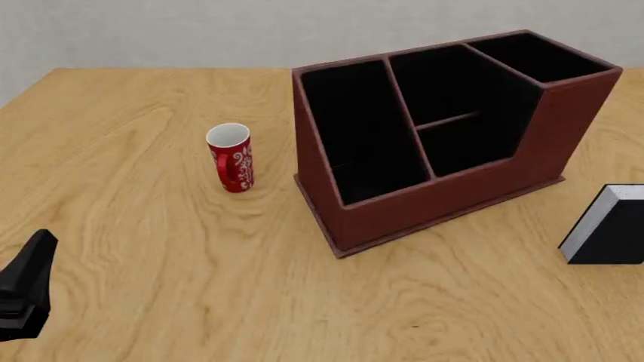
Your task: Pick up the book and place it in the left compartment of the caddy.
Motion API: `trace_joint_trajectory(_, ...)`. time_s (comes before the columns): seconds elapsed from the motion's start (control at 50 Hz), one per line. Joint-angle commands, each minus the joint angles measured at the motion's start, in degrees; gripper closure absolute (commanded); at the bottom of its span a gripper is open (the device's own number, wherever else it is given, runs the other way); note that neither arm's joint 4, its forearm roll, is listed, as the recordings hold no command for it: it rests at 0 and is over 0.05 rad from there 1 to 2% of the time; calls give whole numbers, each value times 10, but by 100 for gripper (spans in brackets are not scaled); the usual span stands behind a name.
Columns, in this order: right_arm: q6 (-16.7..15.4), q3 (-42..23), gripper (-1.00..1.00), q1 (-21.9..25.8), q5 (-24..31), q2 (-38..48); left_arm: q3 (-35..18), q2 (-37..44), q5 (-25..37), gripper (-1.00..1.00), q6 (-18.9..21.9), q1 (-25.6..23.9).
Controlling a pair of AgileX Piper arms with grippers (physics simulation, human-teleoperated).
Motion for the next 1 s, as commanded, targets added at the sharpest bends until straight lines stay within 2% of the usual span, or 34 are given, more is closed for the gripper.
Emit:
trace_joint_trajectory(0.02, -70, -41, -100, -19, 64, 42, 0, 0, 0, -100, 0, 0)
trace_joint_trajectory(0.06, -71, -53, -100, -20, 74, 49, 0, 0, 0, -100, 0, 0)
trace_joint_trajectory(0.18, -121, -51, -100, -23, 114, 56, 0, 0, 0, -100, 0, 0)
trace_joint_trajectory(0.22, -127, -55, -100, -23, 125, 60, 0, 0, 0, -100, 0, 0)
trace_joint_trajectory(0.3, -171, -46, -100, -36, 141, 64, 0, 0, 0, -100, 0, 0)
trace_joint_trajectory(0.42, -220, -61, -100, -57, 172, 78, 0, 0, 0, -100, 0, 0)
trace_joint_trajectory(0.48, -226, -76, -100, -58, 184, 87, 0, 0, 0, -100, 0, 0)
trace_joint_trajectory(0.54, -248, -77, -100, -63, 195, 90, 0, 0, 0, -100, 0, 0)
trace_joint_trajectory(0.64, -288, -80, -100, -83, 194, 109, 0, 0, 0, -100, 0, 0)
trace_joint_trajectory(0.78, -326, -113, -100, -95, 201, 144, 0, 0, 0, -100, 0, 0)
trace_joint_trajectory(0.82, -327, -120, -100, -94, 203, 148, 0, 0, 0, -100, 0, 0)
trace_joint_trajectory(0.86, -343, -121, -100, -102, 200, 156, 0, 0, 0, -100, 0, 0)
trace_joint_trajectory(1.0, -368, -136, -100, -110, 193, 183, 0, 0, 0, -100, 0, 0)
